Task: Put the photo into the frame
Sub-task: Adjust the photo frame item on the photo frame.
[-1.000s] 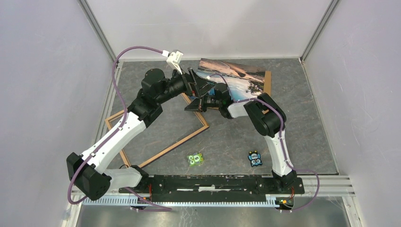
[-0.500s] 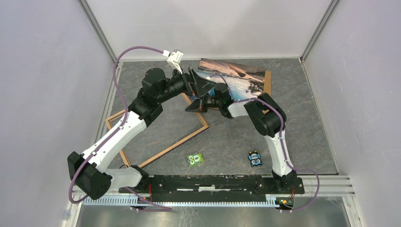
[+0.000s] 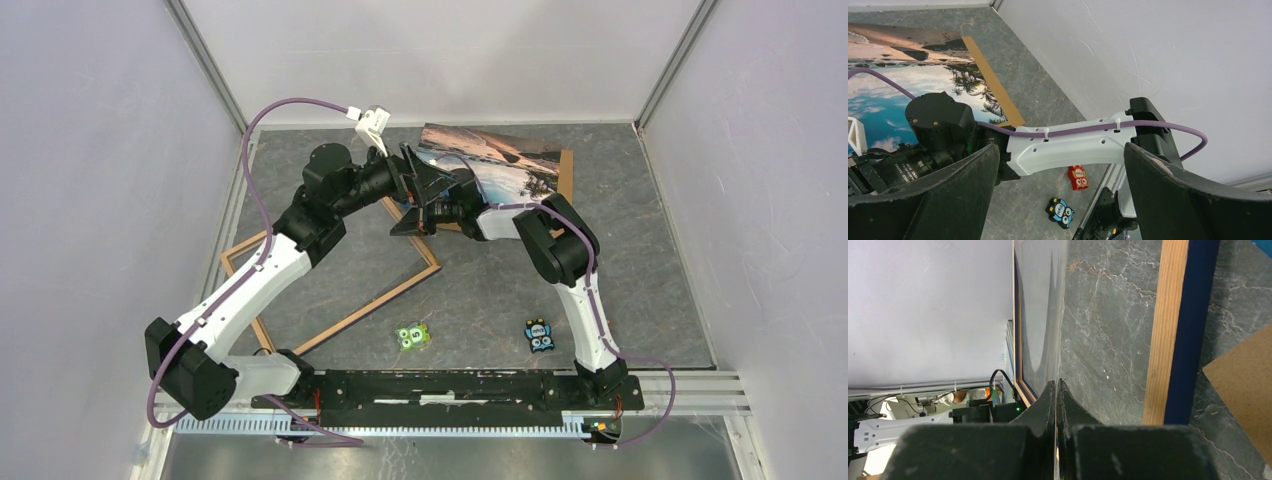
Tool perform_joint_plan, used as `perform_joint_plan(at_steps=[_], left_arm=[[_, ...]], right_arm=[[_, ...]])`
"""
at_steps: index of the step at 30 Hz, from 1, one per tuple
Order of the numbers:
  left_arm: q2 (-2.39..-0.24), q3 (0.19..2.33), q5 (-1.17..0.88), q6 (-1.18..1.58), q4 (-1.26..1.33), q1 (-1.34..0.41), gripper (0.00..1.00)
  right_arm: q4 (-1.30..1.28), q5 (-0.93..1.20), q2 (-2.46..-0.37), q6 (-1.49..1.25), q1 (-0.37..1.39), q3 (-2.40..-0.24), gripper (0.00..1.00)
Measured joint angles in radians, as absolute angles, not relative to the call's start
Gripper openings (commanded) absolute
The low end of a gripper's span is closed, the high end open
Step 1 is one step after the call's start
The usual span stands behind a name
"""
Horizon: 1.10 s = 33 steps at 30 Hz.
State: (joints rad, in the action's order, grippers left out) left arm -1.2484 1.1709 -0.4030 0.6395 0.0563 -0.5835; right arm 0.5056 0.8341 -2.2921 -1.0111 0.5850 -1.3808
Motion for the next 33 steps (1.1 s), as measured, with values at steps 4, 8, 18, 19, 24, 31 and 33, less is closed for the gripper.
perform_joint_plan(at_steps=[4, 8, 18, 19, 24, 31, 33], left_arm=[[-1.250, 1.171, -0.404, 0.641, 0.056, -0.583, 1.00], [-1.250, 1.171, -0.404, 0.643, 0.059, -0.578, 1.00], [-1.250, 1.171, -0.418, 0.670, 0.062, -0.577, 1.00], [-1.250, 1.171, -0.421, 0.673, 0.062, -0.577, 1.00], [-1.250, 1.170, -0.425, 0.684, 0.063, -0.574, 1.00], [-1.251, 1.164, -0.429, 0.702, 0.064, -0.571, 1.00], [-1.251, 1.164, -0.429, 0.703, 0.064, -0.570, 1.00]], right_arm=[[0.480, 0.836, -2.292, -0.992, 0.583, -1.386, 0.00], [0.443, 0.836, -2.292, -0.960, 0.580, -1.391, 0.16], [0.364, 0.830, -2.292, -0.884, 0.582, -1.404, 0.25], [0.358, 0.827, -2.292, -0.876, 0.583, -1.404, 0.26], [0.318, 0.800, -2.292, -0.837, 0.588, -1.404, 0.24], [0.228, 0.772, -2.291, -0.764, 0.595, -1.438, 0.38], [0.196, 0.762, -2.286, -0.736, 0.596, -1.453, 0.39]])
